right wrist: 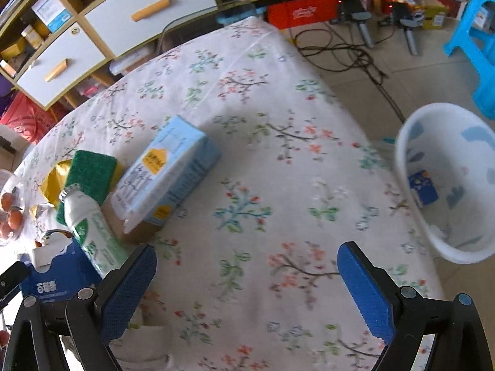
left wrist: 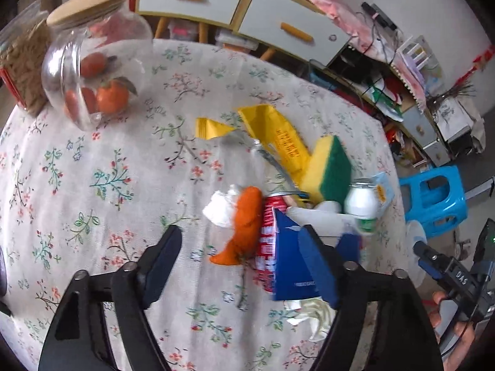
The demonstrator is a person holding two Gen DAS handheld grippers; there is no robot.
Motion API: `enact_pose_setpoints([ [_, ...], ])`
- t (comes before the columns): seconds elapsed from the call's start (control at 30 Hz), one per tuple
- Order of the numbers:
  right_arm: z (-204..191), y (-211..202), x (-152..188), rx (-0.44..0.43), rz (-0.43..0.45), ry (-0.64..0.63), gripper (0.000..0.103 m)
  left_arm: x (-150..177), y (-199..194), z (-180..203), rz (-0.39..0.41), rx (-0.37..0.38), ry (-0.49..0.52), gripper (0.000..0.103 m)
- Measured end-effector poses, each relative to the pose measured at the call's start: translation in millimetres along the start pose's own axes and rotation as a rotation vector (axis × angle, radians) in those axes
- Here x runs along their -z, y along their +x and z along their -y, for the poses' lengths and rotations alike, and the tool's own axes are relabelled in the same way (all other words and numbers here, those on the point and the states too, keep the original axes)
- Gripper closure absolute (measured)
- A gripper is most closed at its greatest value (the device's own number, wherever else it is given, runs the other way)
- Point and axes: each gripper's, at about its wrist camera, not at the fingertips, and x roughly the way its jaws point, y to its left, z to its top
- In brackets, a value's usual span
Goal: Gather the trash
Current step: 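Grasp the blue tissue box with the left gripper while the right grasps the milk carton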
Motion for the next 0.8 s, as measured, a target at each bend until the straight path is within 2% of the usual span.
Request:
enact_pose_setpoints([
  [0.1, -4, 5, -4, -0.008, -0.004, 0.005, 0.005, -3, 6, -9, -0.022, 0.018, -0.035, 0.040],
  [0.23, -9, 12, -11, -0.023, -0.007, 0.033, 0.005, -8, -4, -14, 0.009, 0.055, -0.061, 0.040],
  [0.37, -13, 20, -17, -0.039, -0.011, 0.061, 0.005, -9, -6, -13, 0.012, 0.038, -0.039, 0.041],
  [0.47, -18, 28, -19, -0.037, -0.021, 0.069, 0.005, -6, 0, -19, -0.019, 0.034, -0.057, 0.054],
  [0.63, -27, 41, -20, -0.054, -0.058, 0.078, 0.005, -13, -8, -35, 0.011, 0.048, -0.105, 0.054],
  [0.7, -33, 44, -21, -0.057, -0.057, 0.067, 0.005, -14, -4, -37, -0.006, 0.041, -0.105, 0.054],
  [0.8, -41, 49, -23, -0.035, -0.042, 0.041, 0.005, -10, 4, -32, -0.048, 0.093, -0.105, 0.056],
])
